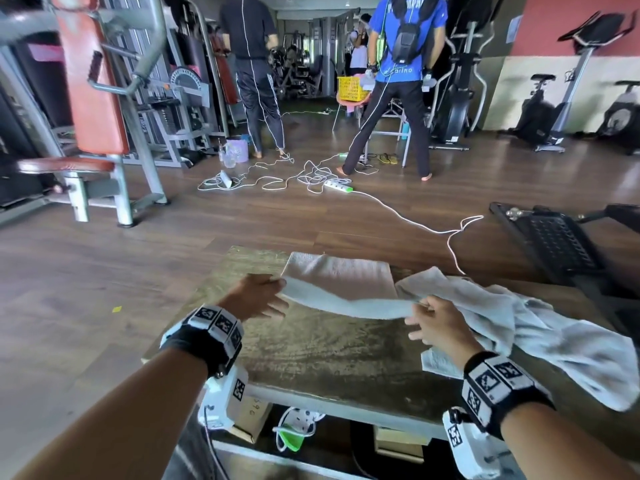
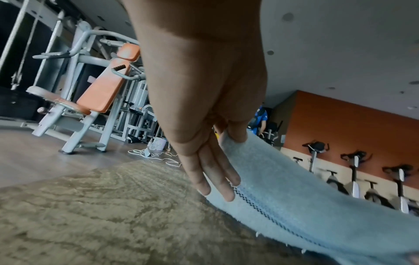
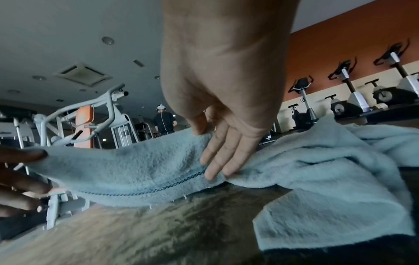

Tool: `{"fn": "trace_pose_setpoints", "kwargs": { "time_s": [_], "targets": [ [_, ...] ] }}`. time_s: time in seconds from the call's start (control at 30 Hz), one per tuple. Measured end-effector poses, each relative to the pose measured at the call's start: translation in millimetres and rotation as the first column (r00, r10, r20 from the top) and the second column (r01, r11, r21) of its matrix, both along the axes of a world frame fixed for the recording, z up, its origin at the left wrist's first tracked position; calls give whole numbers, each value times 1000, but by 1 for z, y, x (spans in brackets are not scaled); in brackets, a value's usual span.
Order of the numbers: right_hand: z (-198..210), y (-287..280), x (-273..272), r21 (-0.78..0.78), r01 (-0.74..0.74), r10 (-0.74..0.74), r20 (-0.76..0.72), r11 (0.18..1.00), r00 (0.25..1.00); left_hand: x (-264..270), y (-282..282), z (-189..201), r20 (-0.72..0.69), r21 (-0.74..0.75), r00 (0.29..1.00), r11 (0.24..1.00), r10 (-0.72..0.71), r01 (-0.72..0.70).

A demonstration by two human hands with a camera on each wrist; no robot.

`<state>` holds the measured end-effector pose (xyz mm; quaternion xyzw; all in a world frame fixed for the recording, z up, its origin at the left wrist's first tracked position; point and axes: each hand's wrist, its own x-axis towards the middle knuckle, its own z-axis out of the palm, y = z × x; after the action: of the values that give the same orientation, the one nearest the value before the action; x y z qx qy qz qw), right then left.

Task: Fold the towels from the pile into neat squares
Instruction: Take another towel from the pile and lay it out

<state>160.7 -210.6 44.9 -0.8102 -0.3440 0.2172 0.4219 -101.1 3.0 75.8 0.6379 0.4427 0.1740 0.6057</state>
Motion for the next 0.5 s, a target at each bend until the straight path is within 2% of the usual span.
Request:
{"fn": "trace_pose_setpoints", "kwargs": {
  "time_s": [0.07,0.13,0.17,0.27,0.33,0.4,0.5],
  "targets": [
    [16,10,5,111,-14,7,62,994,998,8,3,18,76,12,997,1000,6,-7],
    [39,25,13,242,-43,20,98,969,995,18,15,35,98,187,993,979,59,-77],
    [54,31,15,309,-53,28,85,950,996,22,19,46,176,224,978,963,110,-149],
    [95,43,20,488,-26,-12,76,872,997,33,30,75,474,201,860,928,188,-313],
    [109,47,21,562,-18,-29,75,827,997,36,33,82,541,230,824,913,168,-337],
    [107,51,25,524,-19,-28,83,851,996,38,33,75,529,216,828,914,187,-345],
    [77,53,31,337,-20,-3,69,941,998,39,29,46,396,187,888,926,235,-329]
  ]
}}
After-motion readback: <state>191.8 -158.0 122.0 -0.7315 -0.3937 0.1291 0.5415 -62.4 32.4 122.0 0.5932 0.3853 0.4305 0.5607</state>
